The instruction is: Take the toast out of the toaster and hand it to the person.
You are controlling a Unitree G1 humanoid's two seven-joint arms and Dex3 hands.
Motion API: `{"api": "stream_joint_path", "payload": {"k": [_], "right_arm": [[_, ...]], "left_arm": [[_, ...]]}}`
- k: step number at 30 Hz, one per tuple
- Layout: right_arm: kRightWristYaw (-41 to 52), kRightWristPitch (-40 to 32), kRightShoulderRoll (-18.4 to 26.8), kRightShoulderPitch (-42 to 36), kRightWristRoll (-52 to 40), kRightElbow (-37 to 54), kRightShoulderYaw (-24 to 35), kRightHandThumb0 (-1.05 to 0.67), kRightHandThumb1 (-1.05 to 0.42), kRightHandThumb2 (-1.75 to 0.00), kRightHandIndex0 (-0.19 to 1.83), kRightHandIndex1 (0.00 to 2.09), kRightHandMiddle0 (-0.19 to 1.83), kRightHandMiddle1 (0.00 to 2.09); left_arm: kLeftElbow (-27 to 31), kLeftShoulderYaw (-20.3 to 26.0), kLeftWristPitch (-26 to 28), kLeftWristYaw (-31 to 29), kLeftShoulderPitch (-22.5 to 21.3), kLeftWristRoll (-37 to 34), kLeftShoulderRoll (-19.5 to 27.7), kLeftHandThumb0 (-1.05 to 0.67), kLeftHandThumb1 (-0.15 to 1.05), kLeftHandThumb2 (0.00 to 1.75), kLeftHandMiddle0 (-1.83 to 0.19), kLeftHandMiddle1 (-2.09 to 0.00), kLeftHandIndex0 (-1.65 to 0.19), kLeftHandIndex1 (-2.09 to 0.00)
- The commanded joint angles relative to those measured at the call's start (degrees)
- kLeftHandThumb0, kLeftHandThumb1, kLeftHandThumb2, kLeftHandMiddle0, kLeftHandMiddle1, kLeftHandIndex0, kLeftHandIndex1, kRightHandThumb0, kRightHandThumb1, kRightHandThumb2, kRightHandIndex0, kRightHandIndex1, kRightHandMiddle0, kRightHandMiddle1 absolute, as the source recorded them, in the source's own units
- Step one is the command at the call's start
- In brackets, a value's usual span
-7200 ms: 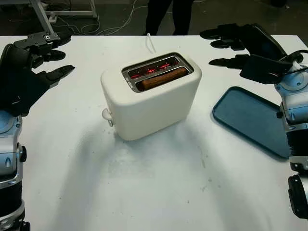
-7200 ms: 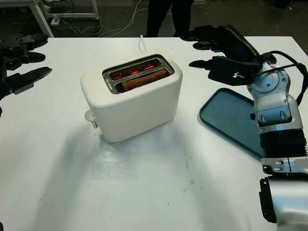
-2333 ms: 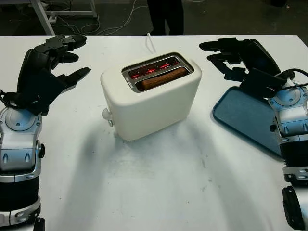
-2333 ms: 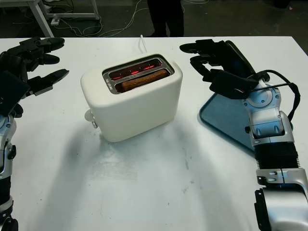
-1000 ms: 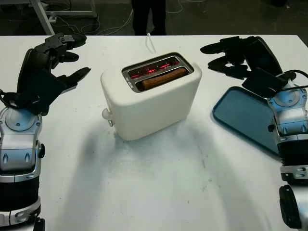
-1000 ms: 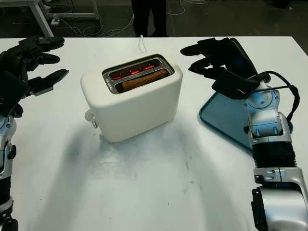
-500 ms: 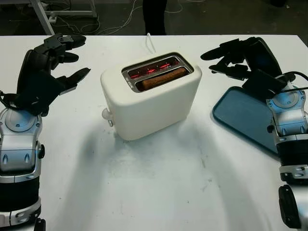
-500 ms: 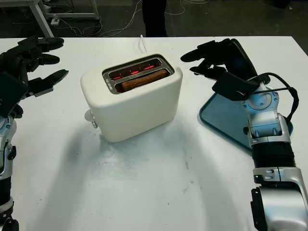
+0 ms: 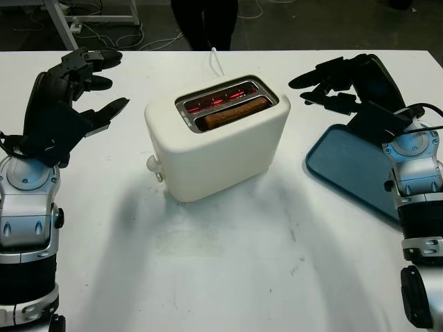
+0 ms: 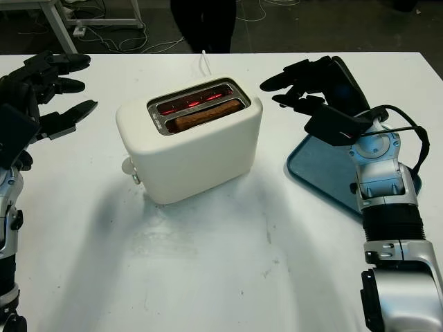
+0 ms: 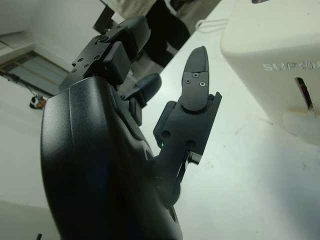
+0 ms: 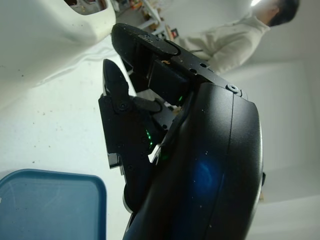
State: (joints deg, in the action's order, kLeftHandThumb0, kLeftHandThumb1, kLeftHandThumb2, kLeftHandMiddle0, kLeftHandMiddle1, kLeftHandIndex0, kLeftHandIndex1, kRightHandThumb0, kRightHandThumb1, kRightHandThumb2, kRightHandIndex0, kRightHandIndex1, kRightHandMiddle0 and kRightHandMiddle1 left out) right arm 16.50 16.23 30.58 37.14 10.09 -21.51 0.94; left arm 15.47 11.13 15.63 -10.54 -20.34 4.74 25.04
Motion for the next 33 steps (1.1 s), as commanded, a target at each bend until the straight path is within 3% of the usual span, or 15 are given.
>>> {"api": "stream_joint_path", "payload": {"k": [1, 16, 24, 28, 30, 33], "right_arm": [[-0.3, 0.9, -0.1, 0.7, -0.4, 0.0, 0.1, -0.19, -0.92, -0.11, 0.98, 0.76, 1.17, 0.07], [0.3, -2.0, 0.0, 0.2, -1.3, 2.6, 0.8, -0.16, -0.92, -0.08, 0.99, 0.76, 1.18, 0.06], [0.0, 0.2, 0.2, 0.5, -1.3, 1.1, 0.9, -0.19, -0.92, -0.04, 0.98, 0.93, 1.19, 0.06], [0.0, 0.6, 0.2, 0.6, -1.4, 0.7, 1.0, -0.2, -0.9, 0.0, 0.93, 1.17, 1.19, 0.05], [0.5, -0.3, 0.0, 0.5, -2.1, 1.1, 1.2, -0.17, -0.89, 0.0, 0.88, 1.13, 1.17, 0.03], [1.4, -1.1, 0.0, 0.6, -2.8, 1.4, 1.1, -0.15, -0.86, 0.0, 0.85, 0.92, 1.11, 0.01]], "left_arm": [[-0.5, -0.2, -1.2, 0.1, 0.2, 0.2, 0.4, -0.28, 0.74, 0.41, -0.18, -1.06, -0.42, -0.51], [0.8, 0.0, -0.3, -0.2, -0.3, 0.0, 0.6, -0.22, 0.71, 0.47, -0.16, -1.1, -0.37, -0.58], [1.3, 0.1, 0.3, 0.1, -0.3, 0.2, 0.5, -0.21, 0.69, 0.51, -0.16, -1.11, -0.36, -0.61], [1.6, 0.0, 0.3, 0.2, -0.1, 0.4, 0.5, -0.2, 0.68, 0.53, -0.16, -1.11, -0.34, -0.63], [1.1, 0.3, -0.3, 0.1, 0.1, -0.2, 0.2, -0.21, 0.67, 0.54, -0.15, -1.11, -0.34, -0.63], [1.1, 0.5, -0.2, 0.1, 0.3, -0.6, 0.0, -0.22, 0.67, 0.54, -0.15, -1.11, -0.33, -0.64]]}}
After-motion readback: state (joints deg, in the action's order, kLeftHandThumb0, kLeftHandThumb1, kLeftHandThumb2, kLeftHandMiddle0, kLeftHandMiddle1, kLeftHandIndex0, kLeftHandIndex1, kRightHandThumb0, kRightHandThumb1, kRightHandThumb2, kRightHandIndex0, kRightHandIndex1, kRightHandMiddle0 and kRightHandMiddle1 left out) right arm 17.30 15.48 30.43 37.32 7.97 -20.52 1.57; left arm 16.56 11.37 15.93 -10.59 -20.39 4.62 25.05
